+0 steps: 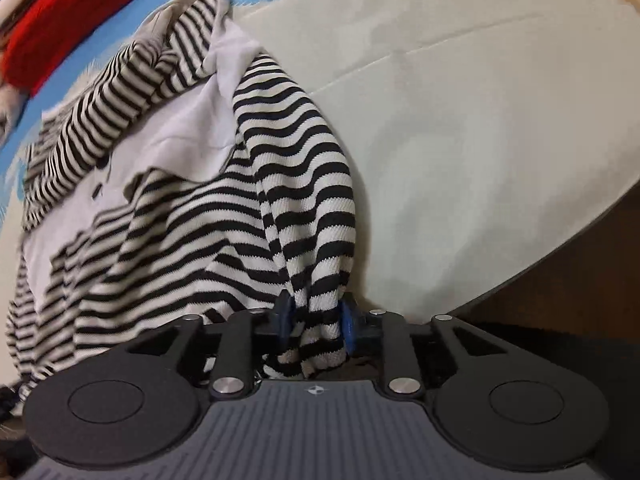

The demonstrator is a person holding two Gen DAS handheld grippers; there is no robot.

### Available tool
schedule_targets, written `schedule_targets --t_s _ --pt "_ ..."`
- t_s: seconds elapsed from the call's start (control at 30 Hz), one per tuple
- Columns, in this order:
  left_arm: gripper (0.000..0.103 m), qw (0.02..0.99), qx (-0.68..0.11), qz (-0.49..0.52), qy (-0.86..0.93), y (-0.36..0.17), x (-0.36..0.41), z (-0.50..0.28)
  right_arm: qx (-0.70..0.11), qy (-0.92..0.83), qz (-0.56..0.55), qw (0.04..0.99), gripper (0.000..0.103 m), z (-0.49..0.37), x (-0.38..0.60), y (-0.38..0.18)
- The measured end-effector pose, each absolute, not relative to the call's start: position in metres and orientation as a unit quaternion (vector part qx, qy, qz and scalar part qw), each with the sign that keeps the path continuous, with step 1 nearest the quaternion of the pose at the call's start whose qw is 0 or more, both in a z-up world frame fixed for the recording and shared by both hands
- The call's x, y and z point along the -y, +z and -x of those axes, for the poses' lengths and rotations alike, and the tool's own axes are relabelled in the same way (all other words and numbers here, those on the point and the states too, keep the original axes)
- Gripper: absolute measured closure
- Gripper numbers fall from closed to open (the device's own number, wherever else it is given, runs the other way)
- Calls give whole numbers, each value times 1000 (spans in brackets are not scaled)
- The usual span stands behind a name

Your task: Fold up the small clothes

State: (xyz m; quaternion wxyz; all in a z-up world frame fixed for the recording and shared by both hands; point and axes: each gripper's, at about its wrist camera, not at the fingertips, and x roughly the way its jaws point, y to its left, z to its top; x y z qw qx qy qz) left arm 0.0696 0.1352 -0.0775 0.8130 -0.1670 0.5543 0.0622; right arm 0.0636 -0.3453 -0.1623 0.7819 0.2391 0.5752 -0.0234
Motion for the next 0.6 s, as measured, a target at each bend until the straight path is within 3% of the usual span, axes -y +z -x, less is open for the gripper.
schedule_targets --t_s 0.07,0.23,0.43,0.6 --pt "74 810 -560 161 62 -79 -133 -70 -577 -25 -240 780 74 -63 346 -163" --pt "74 808 -566 150 61 -83 -133 -70 -577 -23 -237 782 74 -63 347 -163" --pt "90 817 -560 128 48 -82 -125 -70 -567 -11 -230 791 89 -62 344 -160" --pt "91 818 -557 139 47 -80 -128 -68 -560 -11 -239 793 91 -61 347 -158"
